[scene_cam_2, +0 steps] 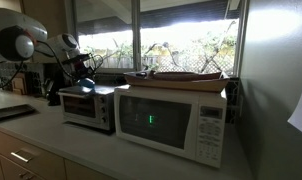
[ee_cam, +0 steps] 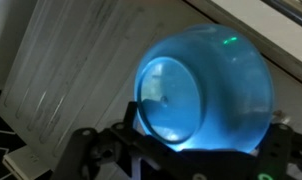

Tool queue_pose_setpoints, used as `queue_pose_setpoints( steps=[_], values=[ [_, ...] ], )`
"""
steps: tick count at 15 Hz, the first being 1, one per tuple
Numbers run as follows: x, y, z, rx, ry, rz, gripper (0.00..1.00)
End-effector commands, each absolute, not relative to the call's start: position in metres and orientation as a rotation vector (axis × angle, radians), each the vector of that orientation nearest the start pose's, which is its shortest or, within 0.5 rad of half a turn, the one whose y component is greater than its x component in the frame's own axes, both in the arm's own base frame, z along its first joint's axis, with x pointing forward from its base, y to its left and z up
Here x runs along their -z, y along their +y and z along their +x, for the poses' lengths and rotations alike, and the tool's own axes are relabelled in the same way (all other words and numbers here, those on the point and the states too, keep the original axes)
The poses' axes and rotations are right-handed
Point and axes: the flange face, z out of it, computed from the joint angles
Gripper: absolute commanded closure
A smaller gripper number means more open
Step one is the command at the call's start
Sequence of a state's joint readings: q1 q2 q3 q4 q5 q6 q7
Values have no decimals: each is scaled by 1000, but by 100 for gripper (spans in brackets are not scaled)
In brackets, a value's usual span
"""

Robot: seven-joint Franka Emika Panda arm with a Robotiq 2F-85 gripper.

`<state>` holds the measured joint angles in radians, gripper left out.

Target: Turn the blue bowl over

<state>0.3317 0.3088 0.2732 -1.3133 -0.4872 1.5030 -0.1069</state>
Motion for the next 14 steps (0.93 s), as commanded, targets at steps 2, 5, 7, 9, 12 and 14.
queue_pose_setpoints(
  steps=[2, 5, 7, 9, 12, 14],
  values=[
    [-572, 291, 573, -21, -1141, -3236, 0],
    [-576, 289, 571, -9, -1147, -3289, 0],
    [-576, 288, 571, -8, -1145, -3289, 0],
    [-576, 288, 571, -22, -1125, -3276, 0],
    [-583, 285, 573, -27, -1068, -3171, 0],
    [-584, 284, 574, -41, -1020, -3109, 0]
  ],
)
